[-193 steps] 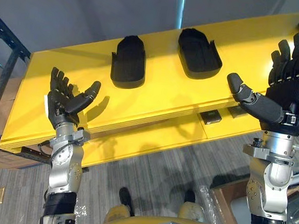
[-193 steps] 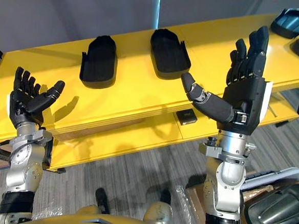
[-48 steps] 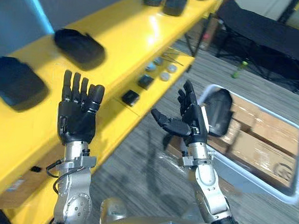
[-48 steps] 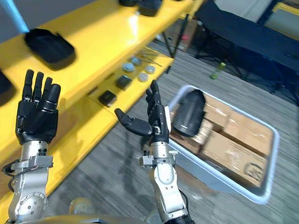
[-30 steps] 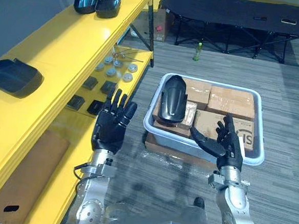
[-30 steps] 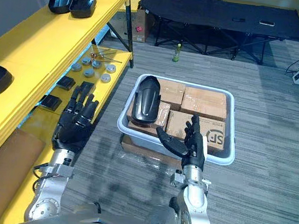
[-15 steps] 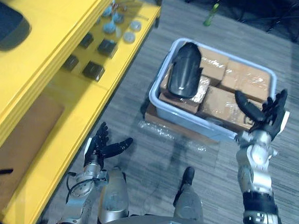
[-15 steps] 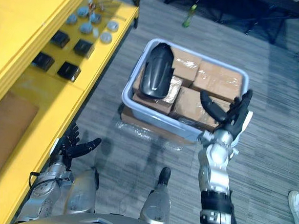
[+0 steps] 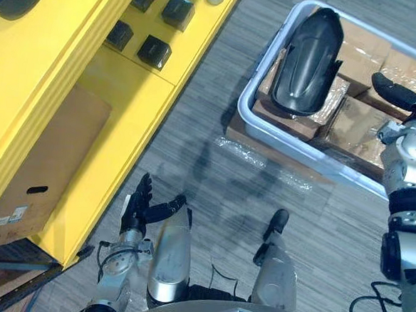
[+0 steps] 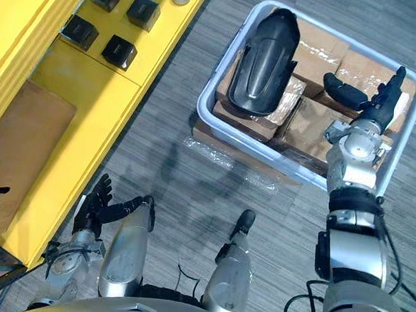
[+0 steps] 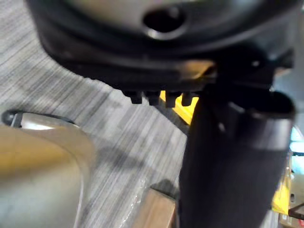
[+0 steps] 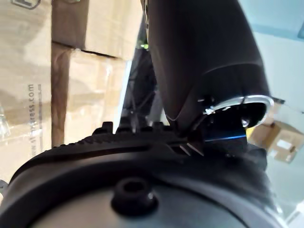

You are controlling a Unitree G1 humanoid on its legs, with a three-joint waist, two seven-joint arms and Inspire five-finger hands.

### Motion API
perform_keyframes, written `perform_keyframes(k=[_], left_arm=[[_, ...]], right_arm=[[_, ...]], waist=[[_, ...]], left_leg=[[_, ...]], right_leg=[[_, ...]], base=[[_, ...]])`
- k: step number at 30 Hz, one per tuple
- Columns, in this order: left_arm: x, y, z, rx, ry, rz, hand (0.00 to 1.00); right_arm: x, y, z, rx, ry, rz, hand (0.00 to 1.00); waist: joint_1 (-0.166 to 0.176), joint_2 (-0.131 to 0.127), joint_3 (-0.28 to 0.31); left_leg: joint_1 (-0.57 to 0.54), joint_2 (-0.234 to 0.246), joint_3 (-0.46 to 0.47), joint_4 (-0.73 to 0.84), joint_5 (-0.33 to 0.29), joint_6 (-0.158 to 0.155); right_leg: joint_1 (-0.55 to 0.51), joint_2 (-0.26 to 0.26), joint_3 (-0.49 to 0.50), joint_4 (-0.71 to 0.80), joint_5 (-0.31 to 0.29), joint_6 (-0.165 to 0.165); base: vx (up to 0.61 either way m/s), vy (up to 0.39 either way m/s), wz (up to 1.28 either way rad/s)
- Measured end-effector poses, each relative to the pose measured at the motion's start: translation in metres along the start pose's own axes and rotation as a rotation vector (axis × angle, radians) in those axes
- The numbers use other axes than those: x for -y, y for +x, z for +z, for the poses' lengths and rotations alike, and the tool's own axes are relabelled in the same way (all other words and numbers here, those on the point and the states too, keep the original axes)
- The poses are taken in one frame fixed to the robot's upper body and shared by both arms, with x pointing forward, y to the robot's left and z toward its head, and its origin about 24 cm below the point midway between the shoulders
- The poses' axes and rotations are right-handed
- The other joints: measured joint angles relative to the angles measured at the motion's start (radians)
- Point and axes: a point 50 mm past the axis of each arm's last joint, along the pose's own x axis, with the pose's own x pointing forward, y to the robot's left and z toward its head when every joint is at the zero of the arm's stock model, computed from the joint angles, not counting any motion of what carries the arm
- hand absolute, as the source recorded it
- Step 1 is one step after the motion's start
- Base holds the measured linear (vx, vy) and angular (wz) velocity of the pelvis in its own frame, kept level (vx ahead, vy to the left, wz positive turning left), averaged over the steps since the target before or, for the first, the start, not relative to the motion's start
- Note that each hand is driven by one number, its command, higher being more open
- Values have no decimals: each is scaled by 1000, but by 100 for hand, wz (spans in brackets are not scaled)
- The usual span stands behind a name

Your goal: Walk over and take three plastic housings, then place them on the shelf

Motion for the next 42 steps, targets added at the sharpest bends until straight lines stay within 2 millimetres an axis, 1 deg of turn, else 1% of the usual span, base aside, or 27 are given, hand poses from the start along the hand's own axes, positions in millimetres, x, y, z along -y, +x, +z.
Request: perform_keyframes(k=[2, 4, 5, 7, 9, 10, 15, 20, 22, 25, 27, 28, 31, 34, 36, 37, 38, 39, 40, 42], left_arm=[[3, -1, -8, -32, -4, -10, 100], [6, -3, -15, -63, -7, -26, 100], [7, -1, -15, -66, -34, -24, 100], [6, 0, -15, -60, -36, -23, 100], [6, 0, -16, -61, -44, -17, 100], [5, -1, -18, -66, -57, -10, 100], [1, -2, -24, -88, -62, 8, 100], [-1, -3, -27, -102, -59, 15, 100], [-1, -3, -28, -104, -68, 12, 100], [-1, -3, -29, -107, -80, 12, 100], [-2, -4, -30, -115, -89, 12, 100], [-2, -4, -31, -116, -88, 12, 100], [-1, -3, -31, -120, -90, 9, 100], [2, 0, -32, -130, -89, -1, 100], [2, 0, -32, -125, -94, -1, 100], [2, 0, -32, -123, -105, 3, 100], [2, 0, -32, -123, -106, 4, 100], [2, 0, -32, -124, -110, 5, 100], [2, 1, -32, -123, -119, 7, 100], [2, 1, -32, -125, -135, 12, 100]], right_arm=[[0, 4, 3, -7, -21, -12, 100], [1, 8, 14, 9, -29, -20, 100], [4, 12, 24, 31, -42, -24, 100], [6, 17, 41, 59, -36, -30, 100], [7, 19, 48, 77, -41, -32, 100], [5, 20, 53, 89, -38, -25, 100], [-6, 20, 67, 131, -48, 14, 100], [-10, 19, 80, 196, -23, 8, 100], [-11, 20, 85, 203, -20, 17, 100], [-13, 20, 86, 198, -54, 41, 100], [-15, 20, 81, 170, -145, 81, 100], [-16, 20, 79, 162, -161, 91, 100], [-20, 20, 69, 108, -261, 134, 100], [-19, 21, 55, 28, -315, 154, 100], [-20, 21, 49, -5, -360, 177, 100], [-21, 21, 48, 3, -406, 188, 100], [-22, 21, 51, 9, -410, 190, 100], [-21, 23, 57, 14, -413, 194, 100], [-18, 25, 62, 14, -433, 192, 100], [-12, 27, 64, 10, -451, 181, 100]], waist=[[7, 8, 4], [10, 17, 8], [13, 27, 15], [26, 35, 19], [34, 39, 19], [34, 40, 19], [37, 49, 20], [38, 49, 20], [39, 49, 20], [41, 49, 20], [42, 50, 20], [42, 50, 20], [49, 52, 20], [60, 64, 22], [62, 67, 22], [62, 67, 22], [62, 67, 22], [63, 67, 22], [64, 67, 22], [69, 67, 22]], left_leg=[[-9, 0, -2, 1, 0, 0], [-35, -3, -13, 11, 1, 1], [-45, -3, -20, 18, 1, 1], [-56, -8, -21, 19, 5, 5], [-61, -9, -21, 18, 8, 6], [-66, -9, -24, 17, 11, 5], [-73, -10, -30, 16, 12, 5], [-80, -11, -42, 22, 13, 4], [-80, -10, -48, 31, 14, 4], [-80, -10, -48, 31, 14, 5], [-80, -9, -48, 29, 16, 5], [-80, -9, -48, 28, 18, 5], [-87, -8, -48, 9, 34, 1], [-89, -8, -50, -4, 45, -2], [-107, -9, -53, -2, 48, -3], [-118, -9, -56, 0, 49, -3], [-122, -9, -58, 1, 50, -3], [-128, -10, -63, 2, 51, -3], [-137, -11, -71, 3, 52, -4], [-150, -11, -81, 6, 52, -5]], right_leg=[[-12, 0, 0, 7, 0, 0], [-28, -1, -8, 16, -1, -1], [-35, -1, -12, 22, -1, -1], [-48, -6, -12, 29, -1, -1], [-53, -7, -12, 29, -1, -1], [-56, -7, -15, 29, -1, -1], [-58, -6, -22, 29, -1, -1], [-59, -6, -37, 39, -3, -4], [-67, -6, -42, 65, -8, -11], [-68, -8, -44, 72, -9, -11], [-70, -8, -44, 75, -9, -11], [-71, -8, -44, 75, -9, -11], [-87, -8, -44, 77, -9, -11], [-93, -7, -47, 78, -9, -12], [-108, -7, -48, 79, -8, -12], [-116, -6, -50, 80, -8, -12], [-118, -6, -52, 80, -8, -12], [-121, -6, -56, 80, -8, -12], [-123, -5, -64, 79, -8, -12], [-125, -3, -73, 79, -8, -12]], base=[[-55, 8, 2], [-63, 17, 9], [-69, 28, 8], [-69, 29, 4], [-37, 12, 2], [-22, 4, 4], [-7, 5, 3], [-14, 13, 6], [-32, 19, 2], [-56, 18, -1], [-68, 12, -1], [-66, 4, -1], [-66, -10, 0], [-16, -7, 1], [-9, 7, 2], [-13, 14, 4], [-4, 17, 6], [0, 14, 10], [1, 15, 13], [0, 9, 12]])
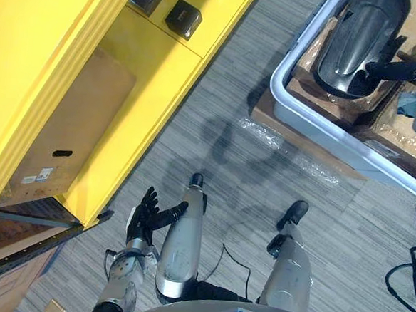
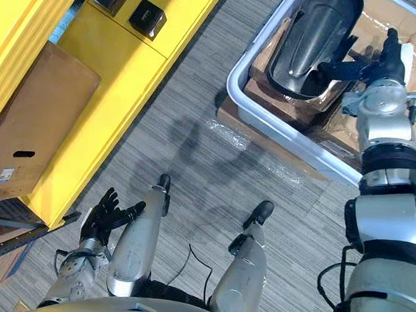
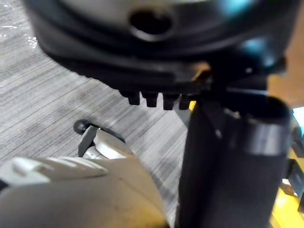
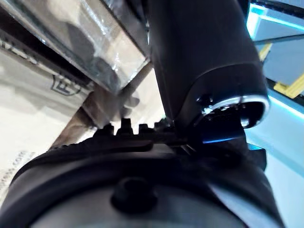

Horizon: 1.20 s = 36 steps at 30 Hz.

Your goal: Walk over and take three plastic housings, then place them on the shelf

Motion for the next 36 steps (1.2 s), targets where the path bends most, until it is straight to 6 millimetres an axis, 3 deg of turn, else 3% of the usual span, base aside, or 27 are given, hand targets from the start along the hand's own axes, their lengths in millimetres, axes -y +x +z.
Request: perform_keyframes(k=[1, 10, 13, 20, 25, 28, 31, 36], left_arm=[[0, 0, 0, 0, 0, 3, 100], [0, 1, 2, 10, -8, 20, 100], [0, 1, 3, 19, -8, 23, 100], [0, 1, 4, 26, -16, 24, 100], [-1, -1, 4, 45, -61, 19, 100], [0, -1, 14, 100, -76, 15, 100], [-1, -5, 40, 223, -139, 12, 100], [1, -15, 81, 413, -186, -53, 100]], right_arm=[[1, 0, 0, -1, -1, -4, 0], [37, 2, -5, -54, -52, -97, 0], [40, 2, -10, -82, -44, -103, 0], [23, 1, -18, -122, -51, -60, 0], [14, 1, -1, -36, -55, -112, 0], [12, -1, 9, 30, -51, -165, 0], [13, -8, 23, 139, -22, -214, 0], [7, -21, 41, 300, -17, -261, 0]], waist=[[2, 0, 0], [13, -2, 1], [13, -2, 1], [15, -5, 3], [9, -19, 10], [-2, -35, 14], [-21, -76, 23], [-63, -117, 21]], left_leg=[[-5, 0, -1, 2, 0, 0], [-41, 2, -17, 11, 1, -3], [-41, 4, -17, 11, 1, -3], [-6, 11, -13, 8, 1, -3], [51, 18, 5, -15, 3, -4], [95, 19, 8, -50, 19, -9], [163, 23, 25, -118, 48, -19], [279, 27, 40, -229, 93, -31]], right_leg=[[-3, 0, -1, 0, 0, 0], [-24, 7, -15, 0, 2, -3], [-24, 9, -16, 0, 2, -4], [-8, 11, -15, 21, -7, -20], [26, 11, -6, 26, -15, -29], [53, 11, -6, 27, -20, -34], [82, 11, -4, 25, -26, -42], [157, 14, -11, 3, -34, -46]], base=[[-10, 15, 5], [-11, 4, 2], [0, 0, 0], [-4, 6, -2], [-41, 21, -7], [0, 0, 0], [10, -21, -3], [36, -42, 0]])
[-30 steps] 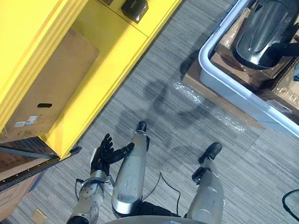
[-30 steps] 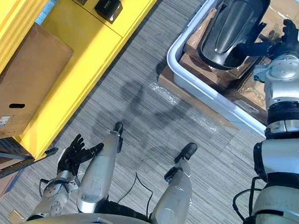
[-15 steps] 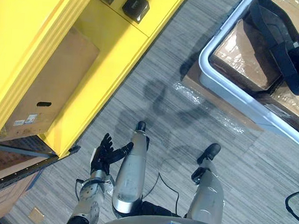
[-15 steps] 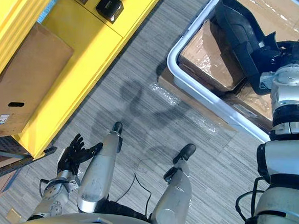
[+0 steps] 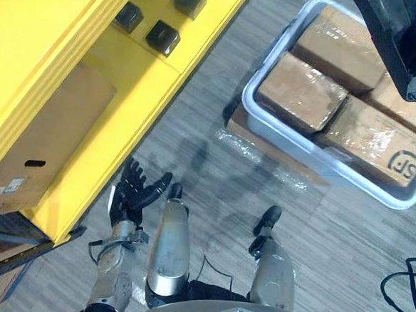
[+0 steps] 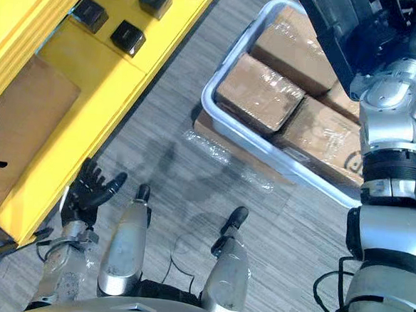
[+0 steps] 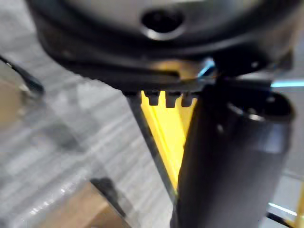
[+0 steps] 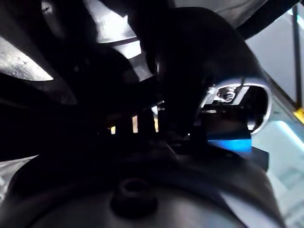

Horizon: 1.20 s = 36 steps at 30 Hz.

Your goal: Walk over and take three plastic housings, then place them on the shelf

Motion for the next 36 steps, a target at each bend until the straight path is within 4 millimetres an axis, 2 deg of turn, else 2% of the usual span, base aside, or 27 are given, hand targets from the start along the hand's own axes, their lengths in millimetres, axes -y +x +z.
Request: perform_keyframes(k=[2, 4, 7, 9, 12, 15, 18, 22, 28, 33, 36], left_arm=[[12, 5, 18, 76, -25, -69, 100], [27, 7, 39, 154, -69, -153, 100], [38, 9, 49, 168, -122, -226, 100], [51, 11, 51, 134, -176, -294, 100], [69, 12, 48, 66, -258, -377, 100], [85, 13, 47, -1, -366, -438, 100], [104, 17, 45, -66, -440, -511, 100], [126, 14, 37, -167, -538, -591, 100], [141, 16, 23, -261, -581, -659, 100], [155, 8, 17, -318, -624, -741, 100], [163, 12, 18, -321, -613, -791, 100]], right_arm=[[3, -5, 6, 54, 27, -17, 0], [0, -16, 9, 129, 20, -34, 0], [-9, -28, 7, 182, 6, -27, 0], [-16, -40, 3, 217, 11, -8, 0], [-24, -56, -4, 259, -5, 3, 0], [-33, -71, 1, 338, 6, 29, 0], [-40, -82, 6, 395, 22, 44, 0], [-54, -105, -3, 378, 77, 96, 0], [-74, -125, -10, 328, 136, 169, 0], [-102, -157, -17, 280, 172, 317, 0], [-115, -172, -18, 264, 192, 392, 0]], waist=[[-4, -11, -2], [-7, -37, -18], [-25, -63, -70], [-32, -76, -134], [-44, -78, -210], [-63, -78, -265], [-86, -78, -280], [-106, -75, -331], [-122, -63, -368], [-137, -47, -393], [-140, -44, -396]], left_leg=[[40, 1, 4, -42, 16, -4], [107, -1, 22, -117, 46, -10], [151, -1, 30, -188, 75, -15], [194, 0, 46, -237, 86, -18], [233, 1, 52, -272, 87, -19], [270, 1, 72, -302, 88, -20], [303, 1, 83, -314, 88, -20], [335, 0, 106, -336, 89, -20], [349, -1, 119, -337, 90, -18], [363, -3, 122, -339, 91, -18], [363, -3, 122, -338, 91, -17]], right_leg=[[30, 3, -6, -19, 0, 0], [64, 1, -9, -36, 0, 0], [87, 2, -20, -59, 0, 1], [107, 4, -23, -81, 1, 2], [147, 9, -34, -115, 4, 6], [165, 11, -35, -131, 6, 9], [190, 11, -32, -140, 7, 10], [197, 12, -15, -144, 7, 11], [201, 12, -4, -147, 10, 13], [219, 13, -3, -161, 18, 16], [220, 14, -3, -162, 20, 15]], base=[[32, -34, 3], [61, -26, -4], [84, -17, 1], [99, 6, -6], [120, 17, -1], [82, 17, -11], [32, 14, -11], [15, 12, -13], [-23, 6, -7], [0, 0, 0], [0, 0, 0]])
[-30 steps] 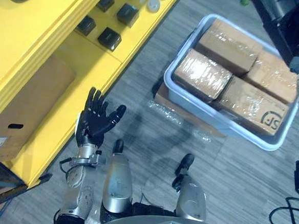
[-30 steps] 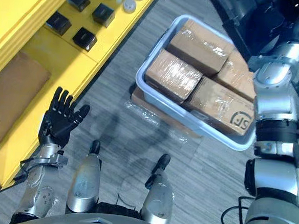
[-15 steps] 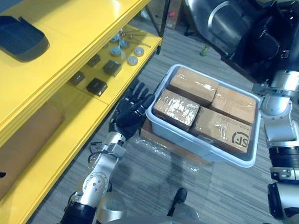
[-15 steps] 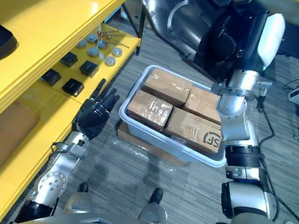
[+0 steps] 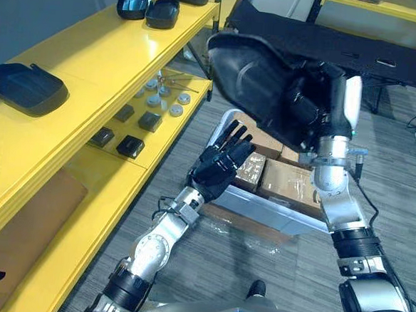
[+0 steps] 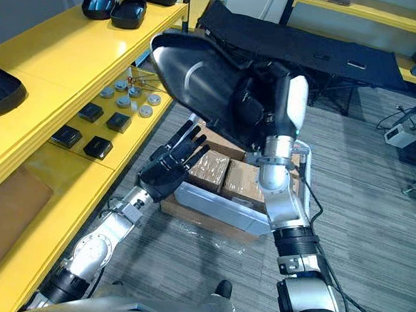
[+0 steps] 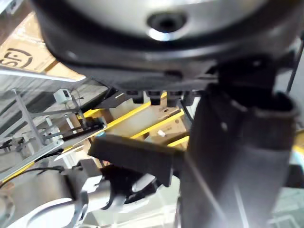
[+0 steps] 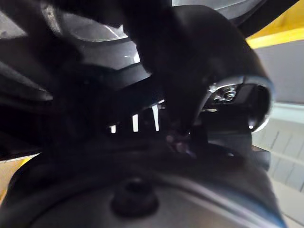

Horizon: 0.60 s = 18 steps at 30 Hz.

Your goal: Walk over and take three plastic housings, then place them on the shelf

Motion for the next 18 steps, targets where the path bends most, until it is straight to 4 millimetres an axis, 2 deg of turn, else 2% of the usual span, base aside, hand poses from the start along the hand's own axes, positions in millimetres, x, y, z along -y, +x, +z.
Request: perform_keyframes(k=[8, 18], left_arm=[[11, 12, 1, -20, 35, -76, 100], [12, 16, -2, -42, 168, 24, 100]], right_arm=[[-24, -8, 8, 6, 49, 69, 0], [-45, -17, 13, 0, 90, 127, 0]], waist=[[2, 8, -8], [1, 16, -51]], left_leg=[[1, -2, -3, 1, 0, 0], [2, -5, -9, 1, 0, 1]], right_leg=[[4, 0, 0, 0, 1, -1], [17, 0, -7, -15, 6, -1]], base=[[0, 0, 0], [-1, 3, 1]])
